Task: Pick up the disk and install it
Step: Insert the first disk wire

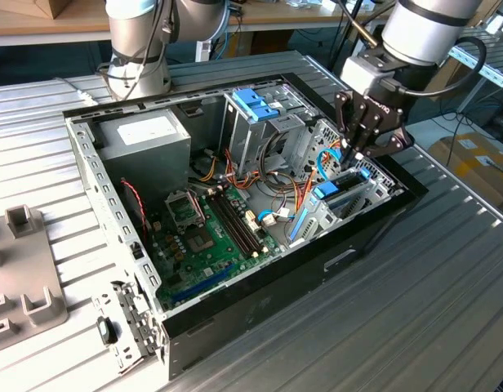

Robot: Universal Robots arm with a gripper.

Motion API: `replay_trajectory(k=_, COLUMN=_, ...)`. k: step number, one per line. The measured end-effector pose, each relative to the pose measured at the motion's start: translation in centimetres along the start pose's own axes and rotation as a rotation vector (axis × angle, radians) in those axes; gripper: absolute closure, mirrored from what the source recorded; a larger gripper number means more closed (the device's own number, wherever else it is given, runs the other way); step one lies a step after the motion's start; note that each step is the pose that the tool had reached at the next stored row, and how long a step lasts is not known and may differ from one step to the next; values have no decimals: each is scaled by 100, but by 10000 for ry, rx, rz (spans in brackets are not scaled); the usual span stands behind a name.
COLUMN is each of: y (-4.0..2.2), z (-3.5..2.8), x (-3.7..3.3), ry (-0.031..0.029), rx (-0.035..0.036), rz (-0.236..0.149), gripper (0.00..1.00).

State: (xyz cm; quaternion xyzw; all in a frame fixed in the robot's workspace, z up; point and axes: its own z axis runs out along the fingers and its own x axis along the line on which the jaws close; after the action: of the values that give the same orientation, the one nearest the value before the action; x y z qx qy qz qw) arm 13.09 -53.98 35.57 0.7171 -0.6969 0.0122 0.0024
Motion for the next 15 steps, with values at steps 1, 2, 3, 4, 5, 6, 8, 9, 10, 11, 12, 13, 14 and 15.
replay_trajectory(k=1, y=3, z=0, x=5, ry=-10, rx=36, rz=-39, gripper=84)
replay_trajectory(k=2, y=7, z=0, x=9, ry=-15, rx=65, rz=-64, gripper=84)
replay_trajectory(k=3, y=13, z=0, x=16, ry=-15, rx=94, rz=-81, gripper=84)
replay_trajectory(k=4, y=21, z=1, x=25, ry=-16, rx=120, rz=-92, gripper=84)
replay_trajectory(k=5, y=30, z=2, x=35, ry=-15, rx=146, rz=-103, gripper=84)
replay_trajectory(k=6, y=39, z=3, x=46, ry=-14, rx=169, rz=-111, gripper=84)
replay_trajectory(k=8, y=66, z=7, x=68, ry=-14, rx=214, rz=-122, gripper=84)
replay_trajectory(k=9, y=90, z=10, x=79, ry=-14, rx=238, rz=-126, gripper=84)
replay_trajectory(k=10, y=106, z=11, x=82, ry=-13, rx=250, rz=-127, gripper=84)
replay_trajectory(k=11, y=116, z=11, x=82, ry=-13, rx=255, rz=-128, gripper=84)
replay_trajectory(k=12, y=117, z=11, x=83, ry=-12, rx=255, rz=-129, gripper=84)
replay_trajectory(k=13, y=117, z=11, x=83, ry=-12, rx=256, rz=-130, gripper=84)
replay_trajectory(k=14, y=118, z=22, x=82, ry=-13, rx=263, rz=-131, gripper=84)
replay_trajectory(k=15, y=118, z=32, x=83, ry=-11, rx=274, rz=-133, gripper=84)
